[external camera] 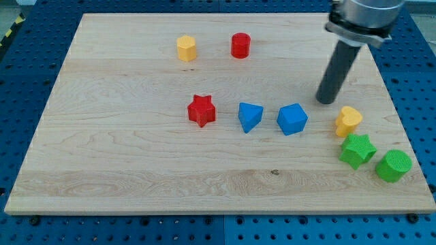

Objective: Place the heart above the green star

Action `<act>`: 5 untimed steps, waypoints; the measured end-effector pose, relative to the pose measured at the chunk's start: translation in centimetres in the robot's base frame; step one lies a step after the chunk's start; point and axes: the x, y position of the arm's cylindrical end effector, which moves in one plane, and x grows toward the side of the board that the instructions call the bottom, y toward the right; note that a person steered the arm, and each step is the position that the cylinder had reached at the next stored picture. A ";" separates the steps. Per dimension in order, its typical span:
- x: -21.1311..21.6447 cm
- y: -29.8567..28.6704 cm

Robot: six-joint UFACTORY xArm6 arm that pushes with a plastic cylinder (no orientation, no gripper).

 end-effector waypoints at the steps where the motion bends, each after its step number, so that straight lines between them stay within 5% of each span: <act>1: 0.4 1.6; 3: 2.6 5.1; 5: 2.3 -0.7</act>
